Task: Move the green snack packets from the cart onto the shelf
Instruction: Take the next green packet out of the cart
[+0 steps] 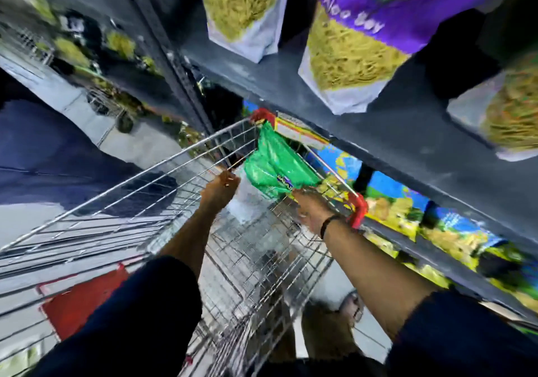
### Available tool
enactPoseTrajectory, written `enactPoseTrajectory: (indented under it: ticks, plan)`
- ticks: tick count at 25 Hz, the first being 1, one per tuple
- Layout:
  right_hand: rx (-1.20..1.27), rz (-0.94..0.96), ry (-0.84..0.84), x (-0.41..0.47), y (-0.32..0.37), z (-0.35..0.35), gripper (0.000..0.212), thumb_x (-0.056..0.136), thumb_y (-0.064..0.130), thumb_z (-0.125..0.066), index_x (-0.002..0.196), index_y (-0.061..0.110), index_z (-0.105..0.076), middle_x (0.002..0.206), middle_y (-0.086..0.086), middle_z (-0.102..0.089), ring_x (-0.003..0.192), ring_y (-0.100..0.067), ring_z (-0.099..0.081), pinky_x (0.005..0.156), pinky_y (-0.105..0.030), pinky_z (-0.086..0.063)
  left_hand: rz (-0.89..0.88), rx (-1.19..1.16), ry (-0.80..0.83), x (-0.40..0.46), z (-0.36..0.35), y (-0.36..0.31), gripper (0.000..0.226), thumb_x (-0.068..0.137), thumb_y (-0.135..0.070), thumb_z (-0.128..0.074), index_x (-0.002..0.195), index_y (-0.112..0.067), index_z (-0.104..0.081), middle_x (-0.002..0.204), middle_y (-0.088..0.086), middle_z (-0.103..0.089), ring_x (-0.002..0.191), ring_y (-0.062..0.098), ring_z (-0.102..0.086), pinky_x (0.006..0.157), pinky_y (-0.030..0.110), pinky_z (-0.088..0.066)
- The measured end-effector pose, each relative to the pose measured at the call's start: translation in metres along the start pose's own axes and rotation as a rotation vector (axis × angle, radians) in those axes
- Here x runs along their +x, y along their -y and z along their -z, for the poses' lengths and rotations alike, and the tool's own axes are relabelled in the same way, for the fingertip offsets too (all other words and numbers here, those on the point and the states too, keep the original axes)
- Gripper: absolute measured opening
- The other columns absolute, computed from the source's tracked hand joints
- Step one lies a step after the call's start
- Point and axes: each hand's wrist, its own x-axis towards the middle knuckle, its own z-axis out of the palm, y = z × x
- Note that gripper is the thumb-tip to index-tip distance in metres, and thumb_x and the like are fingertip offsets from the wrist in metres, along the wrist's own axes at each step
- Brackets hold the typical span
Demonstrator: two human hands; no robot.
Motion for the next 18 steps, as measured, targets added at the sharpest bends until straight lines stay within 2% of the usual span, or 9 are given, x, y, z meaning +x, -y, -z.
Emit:
enactPoseTrajectory:
  ticks: [1,2,4,7,9,11,14,16,18]
  plan:
    - [0.002,-0.037,-0.009,0.016,-0.003,-0.007,0.006,0.093,0.028,-0.047,0.097,0.024,-0.048,0.090,0.006,-0.049,0.071,-0.008,-0.058,0.061,-0.025,-0.045,0.012,0.061,0.037,0.009,-0.001,0.005,0.064,0.071,-0.058,-0.043,0.101,-0.005,-0.060,0.107,0.028,-0.066,0.101,0.039,-0.062,0.089,0.044,-0.049]
    - [-0.012,-0.071,-0.013,0.030,-0.003,-0.012,0.018,0.092,0.031,-0.049,0.107,0.022,-0.050,0.101,0.006,-0.049,0.087,-0.011,-0.058,0.070,-0.028,-0.048,-0.004,0.101,0.068,0.016,-0.001,0.003,0.052,0.081,-0.049,-0.047,0.109,-0.006,-0.057,0.109,0.025,-0.066,0.099,0.037,-0.063,0.088,0.042,-0.051]
    - [0.012,-0.078,-0.030,0.056,-0.004,-0.021,0.029,0.090,0.034,-0.051,0.116,0.020,-0.050,0.112,0.003,-0.052,0.100,-0.018,-0.051,0.082,-0.035,-0.047,-0.011,0.116,0.111,0.042,-0.007,0.007,0.036,0.092,-0.032,-0.046,0.120,-0.011,-0.050,0.106,0.019,-0.066,0.087,0.030,-0.063,0.077,0.033,-0.052]
    - [0.096,-0.074,0.000,0.080,-0.011,-0.027,0.037,0.088,0.037,-0.054,0.121,0.022,-0.050,0.135,-0.001,-0.051,0.113,-0.018,-0.048,0.080,-0.037,-0.043,-0.036,-0.024,0.143,0.062,-0.022,0.011,0.035,0.094,-0.020,-0.041,0.128,-0.010,-0.044,0.085,0.014,-0.064,0.065,0.022,-0.052,0.054,0.021,-0.044]
    - [0.194,-0.060,0.006,0.092,-0.020,-0.033,0.017,0.090,0.035,-0.052,0.104,0.026,-0.053,0.117,0.001,-0.058,0.101,-0.018,-0.054,0.068,-0.032,-0.043,-0.015,-0.059,0.133,0.073,-0.033,0.022,0.033,0.094,-0.020,-0.040,0.122,-0.003,-0.046,0.070,0.009,-0.058,0.058,0.022,-0.050,0.049,0.021,-0.041]
    - [0.297,-0.046,0.021,0.085,-0.028,-0.040,0.012,0.094,0.027,-0.046,0.103,0.021,-0.052,0.105,-0.003,-0.059,0.085,-0.020,-0.058,0.066,-0.035,-0.047,0.012,-0.055,0.110,0.071,-0.036,0.033,0.034,0.093,-0.023,-0.042,0.123,-0.006,-0.045,0.074,0.011,-0.057,0.064,0.024,-0.053,0.055,0.024,-0.043]
    - [0.332,0.017,0.011,0.053,-0.031,-0.048,0.027,0.095,0.015,-0.044,0.122,0.013,-0.047,0.126,-0.009,-0.054,0.112,-0.032,-0.056,0.090,-0.049,-0.050,-0.078,-0.219,0.153,0.040,-0.029,0.044,0.038,0.092,-0.010,-0.042,0.129,-0.002,-0.034,0.071,0.007,-0.052,0.060,0.017,-0.054,0.054,0.025,-0.045]
    - [0.194,0.113,-0.007,0.029,-0.034,-0.046,0.030,0.093,0.010,-0.046,0.124,0.011,-0.046,0.133,-0.011,-0.053,0.115,-0.029,-0.055,0.094,-0.052,-0.048,-0.088,-0.363,0.175,0.003,-0.018,0.048,0.038,0.089,-0.004,-0.044,0.127,0.000,-0.035,0.075,0.003,-0.052,0.054,0.001,-0.054,0.048,0.018,-0.048]
    - [0.075,0.193,0.046,-0.009,-0.030,-0.042,0.033,0.093,0.009,-0.046,0.126,0.007,-0.046,0.125,-0.009,-0.056,0.107,-0.021,-0.057,0.092,-0.049,-0.051,-0.074,-0.426,0.169,-0.042,-0.001,0.040,0.037,0.088,-0.001,-0.045,0.123,-0.013,-0.039,0.083,-0.002,-0.053,0.055,-0.006,-0.055,0.049,0.012,-0.048]
